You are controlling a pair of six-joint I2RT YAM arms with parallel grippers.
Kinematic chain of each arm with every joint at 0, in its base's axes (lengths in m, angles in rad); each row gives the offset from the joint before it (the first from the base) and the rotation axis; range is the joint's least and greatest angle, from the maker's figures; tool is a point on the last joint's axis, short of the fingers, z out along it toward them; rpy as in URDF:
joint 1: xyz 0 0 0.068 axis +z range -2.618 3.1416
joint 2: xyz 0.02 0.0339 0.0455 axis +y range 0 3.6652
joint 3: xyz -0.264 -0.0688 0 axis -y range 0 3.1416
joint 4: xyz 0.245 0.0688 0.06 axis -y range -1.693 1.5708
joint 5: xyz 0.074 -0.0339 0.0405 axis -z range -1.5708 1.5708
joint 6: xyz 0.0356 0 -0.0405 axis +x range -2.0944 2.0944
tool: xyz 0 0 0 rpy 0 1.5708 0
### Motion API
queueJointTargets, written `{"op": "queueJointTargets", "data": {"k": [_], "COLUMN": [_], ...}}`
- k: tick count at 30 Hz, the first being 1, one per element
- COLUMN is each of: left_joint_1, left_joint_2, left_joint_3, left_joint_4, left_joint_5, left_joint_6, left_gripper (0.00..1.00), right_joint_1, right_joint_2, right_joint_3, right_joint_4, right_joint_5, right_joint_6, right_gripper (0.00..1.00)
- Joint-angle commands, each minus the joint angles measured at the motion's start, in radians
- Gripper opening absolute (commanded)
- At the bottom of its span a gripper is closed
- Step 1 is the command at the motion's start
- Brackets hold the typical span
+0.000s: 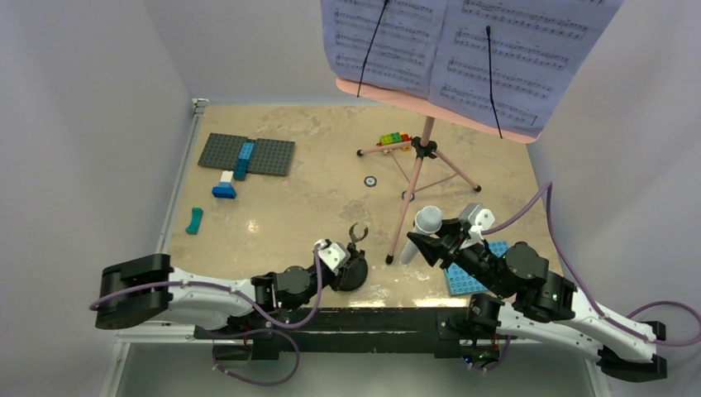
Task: Pack up the instrument practice props
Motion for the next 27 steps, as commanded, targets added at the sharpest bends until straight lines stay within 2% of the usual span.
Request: {"op": "queueJointTargets", "data": {"k": [1,5,8,11,17,24,27], "left_joint_1": [0.073,0.281,0.444,0.603,0.875,1.034,1.077], "left_joint_2": [-0.192,-0.328,-0.367,-0.333,-0.147,0.01,0.053], "left_joint_3": [0.112,0.167,0.198,0.25,0.294,0.326,0.38], "left_joint_4": [-0.23,-0.455,-0.513,-0.546,-0.459,-0.298,-0.324], "left_joint_5": [-0.237,-0.216,-0.18,-0.171,-0.139,-0.063,-0.022], "left_joint_6": [0.04,-0.02,-0.031,-0.058,-0.107,-0.059,-0.072], "left_gripper": [0.0,0.0,0.0,0.0,0.0,0.0,0.0], "right_joint_1": [0.0,0.0,0.0,0.0,0.0,0.0,0.001], "right_joint_2": [0.001,0.002,0.001,0.01,0.045,0.066,0.087], "right_joint_3": [0.03,0.011,-0.006,-0.022,-0.039,-0.067,-0.063], "right_joint_4": [0.047,0.066,0.086,0.114,0.164,0.233,0.25], "right_joint_5": [-0.017,-0.031,-0.044,-0.062,-0.108,-0.147,-0.165], "right_joint_6": [0.012,0.018,0.023,0.027,0.033,0.021,0.008], "right_gripper": [0.0,0.0,0.0,0.0,0.0,0.0,0.0]}}
